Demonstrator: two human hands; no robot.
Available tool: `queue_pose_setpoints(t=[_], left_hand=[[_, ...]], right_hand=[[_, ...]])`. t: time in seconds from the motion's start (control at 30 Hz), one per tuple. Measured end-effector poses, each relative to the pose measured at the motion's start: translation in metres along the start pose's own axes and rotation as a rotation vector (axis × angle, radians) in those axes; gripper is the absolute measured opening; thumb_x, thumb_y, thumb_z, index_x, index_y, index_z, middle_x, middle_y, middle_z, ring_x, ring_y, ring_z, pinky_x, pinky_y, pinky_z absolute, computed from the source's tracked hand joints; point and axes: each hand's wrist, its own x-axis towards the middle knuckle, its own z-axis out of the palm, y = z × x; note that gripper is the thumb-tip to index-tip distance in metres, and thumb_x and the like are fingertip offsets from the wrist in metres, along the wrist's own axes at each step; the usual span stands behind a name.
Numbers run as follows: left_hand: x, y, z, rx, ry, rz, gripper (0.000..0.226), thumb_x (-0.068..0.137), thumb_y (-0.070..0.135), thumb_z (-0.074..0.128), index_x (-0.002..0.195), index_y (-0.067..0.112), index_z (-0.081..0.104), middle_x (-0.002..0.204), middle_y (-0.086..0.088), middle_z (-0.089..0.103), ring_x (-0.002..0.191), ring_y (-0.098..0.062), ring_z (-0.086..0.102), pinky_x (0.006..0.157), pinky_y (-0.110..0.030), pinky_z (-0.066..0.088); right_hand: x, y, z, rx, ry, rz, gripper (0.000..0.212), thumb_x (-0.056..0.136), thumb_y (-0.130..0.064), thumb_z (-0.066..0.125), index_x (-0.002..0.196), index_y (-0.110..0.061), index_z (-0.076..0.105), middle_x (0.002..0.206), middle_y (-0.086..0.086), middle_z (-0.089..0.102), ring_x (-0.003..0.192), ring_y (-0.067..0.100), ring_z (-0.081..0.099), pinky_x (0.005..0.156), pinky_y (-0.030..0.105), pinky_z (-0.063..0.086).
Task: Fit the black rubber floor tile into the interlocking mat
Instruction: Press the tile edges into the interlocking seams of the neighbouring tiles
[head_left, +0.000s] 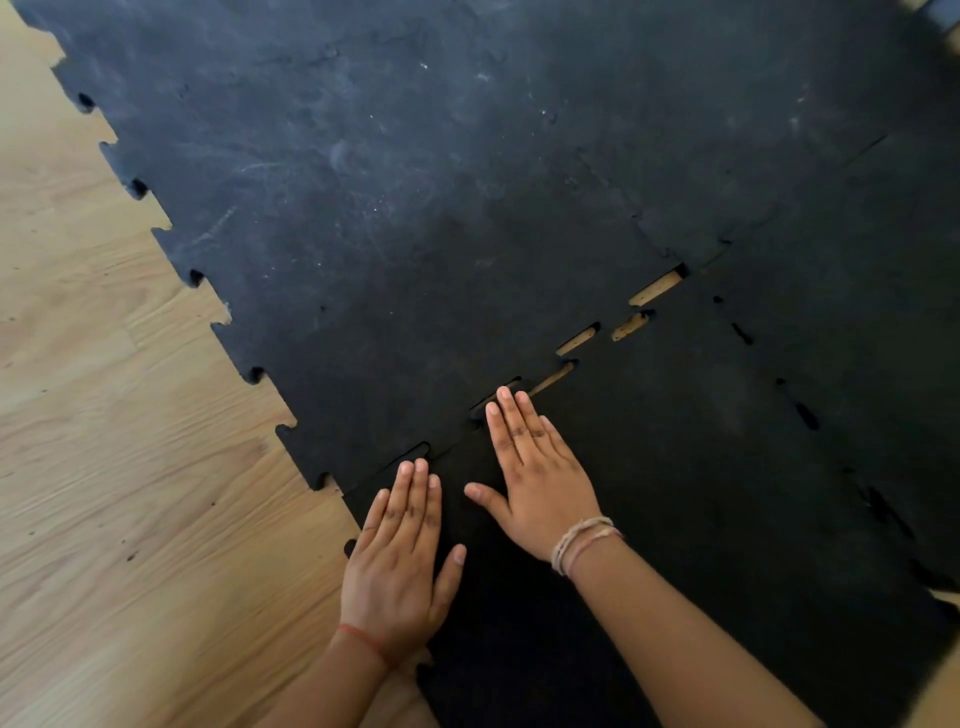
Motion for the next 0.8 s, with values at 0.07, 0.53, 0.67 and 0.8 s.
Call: queue_pose_setpoints(t=[0.07, 0.53, 0.67, 0.8], left_hand=[[-0.001, 0.0, 0.002, 0.021, 0.001, -0.017, 0.064, 0.093, 0.048, 0.014, 0.137, 0.002, 0.029, 0.146, -0.014, 0.029, 0.141, -0.018, 0.001, 0.113, -0.032, 0.002], [-0.001, -0.001, 0.009, 0.048, 0.031, 0.047, 0.068, 0.093, 0.051, 0.013, 0.139, 0.003, 0.024, 0.152, -0.012, 0.006, 0.14, -0.023, 0.009, 0.113, -0.036, 0.006], [0.022, 0.0, 0.001, 0.051, 0.063, 0.155, 0.065, 0.095, 0.049, 0.013, 0.14, 0.004, 0.025, 0.153, -0.011, 0.007, 0.14, -0.021, 0.008, 0.111, -0.034, 0.007], [0.074, 0.024, -0.007, 0.114, 0.034, 0.275, 0.065, 0.095, 0.049, 0.013, 0.139, 0.003, 0.028, 0.149, -0.014, 0.026, 0.139, -0.021, 0.008, 0.109, -0.034, 0.008]], right_hand=[[-0.002, 0.003, -0.001, 0.021, -0.011, -0.036, 0.078, 0.082, -0.064, 0.004, 0.14, -0.016, -0.016, 0.149, 0.002, -0.022, 0.139, 0.021, -0.019, 0.111, 0.032, -0.008], [0.003, 0.001, -0.01, 0.027, -0.1, -0.027, 0.08, 0.09, -0.06, 0.027, 0.134, -0.016, -0.023, 0.143, 0.002, -0.03, 0.133, 0.016, -0.027, 0.115, 0.035, -0.007], [-0.003, 0.025, 0.001, 0.089, 0.02, 0.018, 0.083, 0.077, -0.072, -0.002, 0.139, -0.02, -0.019, 0.148, 0.0, -0.027, 0.137, 0.017, -0.026, 0.116, 0.034, -0.006], [0.006, 0.07, 0.005, 0.162, 0.177, 0.415, 0.091, 0.074, -0.075, -0.01, 0.139, -0.013, -0.02, 0.148, 0.005, -0.028, 0.135, 0.018, -0.027, 0.114, 0.034, -0.009]])
